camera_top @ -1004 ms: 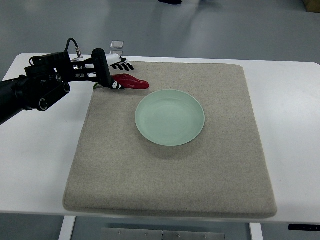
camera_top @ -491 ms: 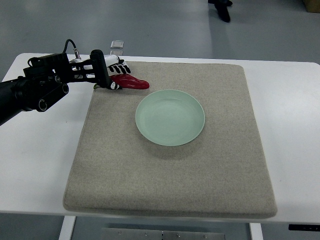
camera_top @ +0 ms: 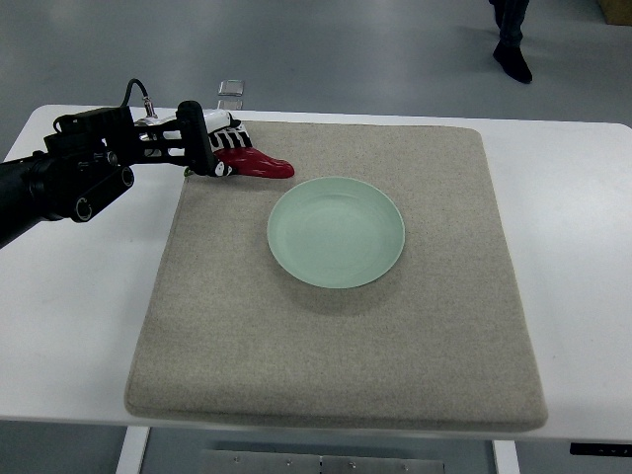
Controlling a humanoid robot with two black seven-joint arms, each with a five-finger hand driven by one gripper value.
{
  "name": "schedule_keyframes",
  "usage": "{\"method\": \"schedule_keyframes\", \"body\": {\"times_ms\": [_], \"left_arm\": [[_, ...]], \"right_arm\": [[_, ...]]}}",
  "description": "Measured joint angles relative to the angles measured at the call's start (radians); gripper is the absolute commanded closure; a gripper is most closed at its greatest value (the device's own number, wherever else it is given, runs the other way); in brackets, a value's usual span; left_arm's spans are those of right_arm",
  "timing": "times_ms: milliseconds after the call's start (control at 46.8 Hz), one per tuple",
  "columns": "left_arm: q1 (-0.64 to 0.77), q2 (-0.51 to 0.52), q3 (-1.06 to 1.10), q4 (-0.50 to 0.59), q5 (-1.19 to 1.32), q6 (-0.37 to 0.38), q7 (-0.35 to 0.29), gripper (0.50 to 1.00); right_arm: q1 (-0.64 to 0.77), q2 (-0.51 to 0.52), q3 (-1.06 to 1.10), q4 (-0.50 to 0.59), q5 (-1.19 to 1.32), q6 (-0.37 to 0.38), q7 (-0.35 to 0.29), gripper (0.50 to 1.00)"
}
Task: Place red pepper on plate with left hand
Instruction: 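Lift the red pepper and carry it over the green plate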
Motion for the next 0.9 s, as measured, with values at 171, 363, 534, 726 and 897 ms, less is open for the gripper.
{"method": "schedule_keyframes", "body": {"times_ms": [171, 363, 534, 726, 897], "left_arm": [[0.000, 0.000, 0.000, -0.001, 0.000, 0.002, 0.000, 1.000], [-0.001, -0.005, -0.001, -0.001, -0.003, 0.051, -0.001, 1.000], [-0.001, -0.009, -0.001, -0.004, -0.001, 0.083, -0.006, 1.000], [-0.009, -0.007, 0.000, -0.032, -0.002, 0.121, -0.037, 1.000], [-0.025, 0.005, -0.001, -0.113, -0.005, 0.125, -0.132, 1.000]], "right_arm": [[0.000, 0.000, 0.000, 0.000, 0.000, 0.000, 0.000, 0.568], [0.000, 0.000, 0.000, 0.000, 0.000, 0.000, 0.000, 0.568], [0.000, 0.000, 0.000, 0.000, 0.000, 0.000, 0.000, 0.568], [0.000, 0.000, 0.000, 0.000, 0.000, 0.000, 0.000, 0.568], [0.000, 0.000, 0.000, 0.000, 0.000, 0.000, 0.000, 0.568]]}}
